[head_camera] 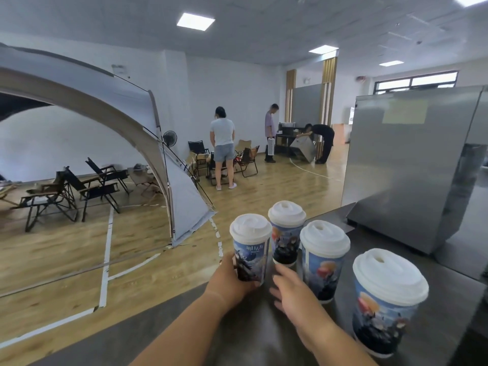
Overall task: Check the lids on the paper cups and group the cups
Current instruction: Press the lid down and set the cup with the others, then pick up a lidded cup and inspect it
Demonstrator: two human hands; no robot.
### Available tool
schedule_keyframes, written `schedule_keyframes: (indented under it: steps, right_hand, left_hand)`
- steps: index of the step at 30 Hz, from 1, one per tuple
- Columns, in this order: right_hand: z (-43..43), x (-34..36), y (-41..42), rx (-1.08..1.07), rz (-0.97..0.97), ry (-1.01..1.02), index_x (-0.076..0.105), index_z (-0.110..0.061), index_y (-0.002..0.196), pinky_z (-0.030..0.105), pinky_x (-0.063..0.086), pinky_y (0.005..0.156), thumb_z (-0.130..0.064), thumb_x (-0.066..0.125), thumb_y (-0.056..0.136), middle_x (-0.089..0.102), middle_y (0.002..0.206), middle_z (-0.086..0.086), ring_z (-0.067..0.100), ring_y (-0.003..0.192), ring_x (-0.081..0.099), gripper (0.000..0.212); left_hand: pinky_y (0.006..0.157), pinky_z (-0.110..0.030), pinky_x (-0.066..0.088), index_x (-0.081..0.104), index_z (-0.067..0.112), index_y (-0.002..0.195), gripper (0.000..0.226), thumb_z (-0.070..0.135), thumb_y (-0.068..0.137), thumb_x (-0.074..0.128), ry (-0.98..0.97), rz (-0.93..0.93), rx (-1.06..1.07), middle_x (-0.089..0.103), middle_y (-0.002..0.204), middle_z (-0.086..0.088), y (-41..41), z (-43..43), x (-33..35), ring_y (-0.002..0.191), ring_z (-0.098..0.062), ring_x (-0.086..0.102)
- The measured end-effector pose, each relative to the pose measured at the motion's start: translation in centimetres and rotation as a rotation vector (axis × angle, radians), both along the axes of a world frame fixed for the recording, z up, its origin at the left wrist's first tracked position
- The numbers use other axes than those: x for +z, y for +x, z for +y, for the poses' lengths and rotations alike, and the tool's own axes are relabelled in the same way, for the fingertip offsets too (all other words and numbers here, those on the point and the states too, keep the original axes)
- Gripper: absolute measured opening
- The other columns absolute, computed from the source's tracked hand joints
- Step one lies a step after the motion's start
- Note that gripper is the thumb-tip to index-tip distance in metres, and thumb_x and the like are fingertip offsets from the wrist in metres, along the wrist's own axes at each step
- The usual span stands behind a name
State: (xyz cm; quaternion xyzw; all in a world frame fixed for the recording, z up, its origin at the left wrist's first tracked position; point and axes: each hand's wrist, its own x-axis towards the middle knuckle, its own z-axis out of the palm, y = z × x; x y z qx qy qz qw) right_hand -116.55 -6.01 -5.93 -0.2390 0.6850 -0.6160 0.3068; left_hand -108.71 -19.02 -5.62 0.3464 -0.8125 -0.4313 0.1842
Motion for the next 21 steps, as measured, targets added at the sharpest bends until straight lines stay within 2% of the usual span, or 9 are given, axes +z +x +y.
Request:
schedule_keyframes:
  steps: [1, 3, 5, 7, 10, 12, 16, 21]
  right_hand:
    - [0.3, -0.1, 0.2, 0.008, -0.005, 0.016, 0.048, -0.037, 0.125, 0.040, 0.042, 0.108, -0.019, 0.041, 0.101, 0.055, 0.116, -0.010, 0.016, 0.113, 0.057, 0.030]
    - [0.6, -0.1, 1.0, 0.014, 0.019, 0.055, 0.053, -0.028, 0.116, 0.035, 0.050, 0.097, -0.018, 0.045, 0.099, 0.061, 0.108, -0.008, 0.014, 0.102, 0.062, 0.021]
    - [0.6, -0.1, 2.4, 0.033, 0.047, 0.091, 0.060, -0.023, 0.108, 0.030, 0.051, 0.081, -0.014, 0.049, 0.097, 0.065, 0.104, -0.001, 0.013, 0.093, 0.064, 0.018]
    - [-0.2, 0.1, 4.8, 0.094, 0.064, 0.124, 0.062, -0.021, 0.103, 0.026, 0.048, 0.068, -0.011, 0.050, 0.095, 0.068, 0.102, 0.001, 0.013, 0.083, 0.065, 0.017]
    - [-2.6, 0.9, 9.9, 0.241, 0.105, 0.148, 0.061, -0.020, 0.103, 0.021, 0.044, 0.058, -0.011, 0.052, 0.095, 0.069, 0.097, -0.001, 0.010, 0.075, 0.063, 0.016]
    - [-4.7, 1.8, 14.5, 0.355, 0.147, 0.141, 0.060, -0.020, 0.103, 0.020, 0.043, 0.056, -0.011, 0.051, 0.095, 0.069, 0.096, 0.000, 0.010, 0.073, 0.062, 0.015]
    - [-8.9, 3.7, 26.8, 0.592, 0.210, 0.126, 0.059, -0.020, 0.101, 0.021, 0.043, 0.058, -0.012, 0.052, 0.096, 0.068, 0.103, 0.003, 0.011, 0.075, 0.061, 0.011]
    - [-13.4, 4.5, 47.6, 0.823, 0.257, 0.075, 0.061, -0.019, 0.106, 0.024, 0.046, 0.060, -0.013, 0.053, 0.096, 0.070, 0.106, 0.006, 0.011, 0.077, 0.064, 0.014]
  left_hand:
    - [0.094, -0.024, 0.043, 0.036, 0.021, 0.134, 0.077, 0.026, 0.073, 0.082, 0.011, -0.004, -0.013, 0.058, 0.129, 0.004, 0.4, 0.1, 0.1, 0.121, -0.016, 0.055]
    - [0.101, -0.026, 0.038, 0.023, 0.017, 0.147, 0.093, 0.026, 0.075, 0.081, 0.034, -0.012, -0.018, 0.047, 0.144, -0.005, 1.9, 0.3, 0.4, 0.131, -0.019, 0.046]
    - [0.099, -0.022, 0.035, 0.015, 0.017, 0.152, 0.096, 0.024, 0.079, 0.078, 0.058, -0.021, 0.001, 0.041, 0.147, -0.008, 4.6, 0.2, 0.5, 0.133, -0.018, 0.042]
    - [0.099, -0.020, 0.037, 0.021, 0.019, 0.150, 0.090, 0.025, 0.080, 0.077, 0.045, -0.029, 0.013, 0.045, 0.142, -0.005, 8.6, -0.2, 0.5, 0.127, -0.014, 0.045]
    - [0.097, -0.012, 0.032, 0.034, 0.021, 0.144, 0.075, 0.029, 0.082, 0.074, -0.010, -0.062, 0.023, 0.048, 0.137, 0.001, 16.7, -0.8, 0.9, 0.118, -0.006, 0.047]
    - [0.098, -0.012, 0.034, 0.039, 0.026, 0.140, 0.065, 0.033, 0.084, 0.072, -0.032, -0.048, 0.053, 0.049, 0.132, 0.007, 23.1, -1.3, 1.6, 0.118, -0.002, 0.047]
    - [0.106, -0.024, 0.041, 0.042, 0.044, 0.121, 0.050, 0.037, 0.082, 0.072, -0.033, 0.002, 0.189, 0.052, 0.125, 0.016, 38.8, -1.7, 3.5, 0.120, 0.000, 0.050]
    - [0.094, -0.020, 0.050, 0.054, 0.046, 0.111, 0.041, 0.034, 0.079, 0.077, -0.036, 0.105, 0.500, 0.062, 0.118, 0.017, 63.4, -0.2, 3.8, 0.109, 0.002, 0.059]
